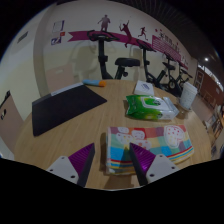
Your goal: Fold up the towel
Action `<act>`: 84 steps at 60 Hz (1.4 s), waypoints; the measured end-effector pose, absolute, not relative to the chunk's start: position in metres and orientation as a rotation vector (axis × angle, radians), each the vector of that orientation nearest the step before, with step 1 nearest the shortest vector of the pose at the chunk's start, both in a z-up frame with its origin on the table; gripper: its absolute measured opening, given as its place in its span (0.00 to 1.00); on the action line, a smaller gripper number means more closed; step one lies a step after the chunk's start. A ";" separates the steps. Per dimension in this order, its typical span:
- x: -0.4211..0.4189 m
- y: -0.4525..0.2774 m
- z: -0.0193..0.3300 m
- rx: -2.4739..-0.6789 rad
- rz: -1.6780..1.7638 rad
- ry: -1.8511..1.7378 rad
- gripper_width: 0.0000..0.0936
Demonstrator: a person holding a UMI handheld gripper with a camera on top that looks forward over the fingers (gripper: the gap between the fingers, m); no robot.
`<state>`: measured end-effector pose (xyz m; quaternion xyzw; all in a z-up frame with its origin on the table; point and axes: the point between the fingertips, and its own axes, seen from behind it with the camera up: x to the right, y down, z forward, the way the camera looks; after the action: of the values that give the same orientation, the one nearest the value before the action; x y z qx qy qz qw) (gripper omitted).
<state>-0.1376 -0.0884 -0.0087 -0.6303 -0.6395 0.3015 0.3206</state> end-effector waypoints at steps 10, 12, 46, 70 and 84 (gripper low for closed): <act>-0.141 -0.079 -0.009 -1.629 0.674 -1.671 0.03; -0.139 -0.080 -0.010 -1.640 0.655 -1.666 0.03; -0.124 -0.024 0.112 -1.889 0.822 -1.400 0.01; -0.110 0.088 0.030 -1.948 0.693 -1.457 0.02; -0.089 0.103 0.020 -1.943 0.653 -1.493 0.93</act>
<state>-0.0892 0.1030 0.0199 -0.7314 -0.5619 0.2457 0.2981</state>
